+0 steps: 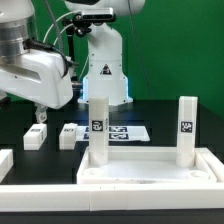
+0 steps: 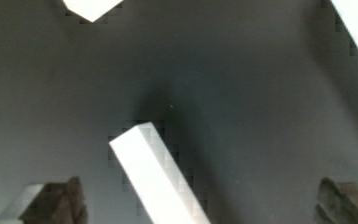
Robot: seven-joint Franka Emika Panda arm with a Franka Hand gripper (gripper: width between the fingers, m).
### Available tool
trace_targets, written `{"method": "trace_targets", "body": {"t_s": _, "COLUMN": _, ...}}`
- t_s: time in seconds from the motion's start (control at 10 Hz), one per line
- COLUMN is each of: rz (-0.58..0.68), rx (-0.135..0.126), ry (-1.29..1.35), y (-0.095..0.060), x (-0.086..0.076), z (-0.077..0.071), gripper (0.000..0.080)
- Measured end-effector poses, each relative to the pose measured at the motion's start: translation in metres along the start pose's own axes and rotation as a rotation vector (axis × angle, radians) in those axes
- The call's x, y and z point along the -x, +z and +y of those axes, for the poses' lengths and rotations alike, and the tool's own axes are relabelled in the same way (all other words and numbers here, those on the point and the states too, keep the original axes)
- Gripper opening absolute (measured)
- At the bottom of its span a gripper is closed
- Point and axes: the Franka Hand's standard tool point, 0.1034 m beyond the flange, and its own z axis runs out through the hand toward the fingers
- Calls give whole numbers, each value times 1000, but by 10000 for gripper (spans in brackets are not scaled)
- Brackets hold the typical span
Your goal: Assemble desk
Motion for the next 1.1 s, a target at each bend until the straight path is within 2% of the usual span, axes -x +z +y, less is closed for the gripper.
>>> {"method": "trace_targets", "body": {"t_s": 0.1, "rz": -77, "rx": -89, "ry": -28, "y": 14, "x": 9, "z": 9, "gripper": 649}}
{"method": "trace_targets", "body": {"t_s": 0.2, "rz": -93, "rx": -111, "ry": -58, "y": 21, "x": 10, "z": 17, "gripper": 649}}
{"method": "trace_targets", "body": {"t_s": 0.4, "rz": -89, "rx": -104, "ry": -107, "y": 20, "x": 18, "z": 13, "gripper": 649}}
{"method": "trace_targets", "body": {"t_s": 0.7, "rz": -93, "rx": -105, "ry": -104, "y": 21, "x": 18, "z": 13, "gripper": 649}}
{"method": "trace_targets", "body": {"t_s": 0.8, "rz": -129, "rx": -112, "ry": -113, "y": 25, "x": 23, "z": 14, "gripper": 649}}
{"method": "trace_targets", "body": {"t_s": 0.9, "rz": -201, "rx": -128, "ry": -143, "y": 34, "x": 35, "z": 18, "gripper": 649}}
{"method": "trace_targets", "body": {"t_s": 1.0, "rz": -257, "rx": -144, "ry": -170, "y": 34, "x": 46, "z": 21, "gripper": 649}}
{"method": "trace_targets", "body": {"t_s": 1.1, "rz": -394, "rx": -171, "ry": -198, "y": 32, "x": 62, "z": 26, "gripper": 649}}
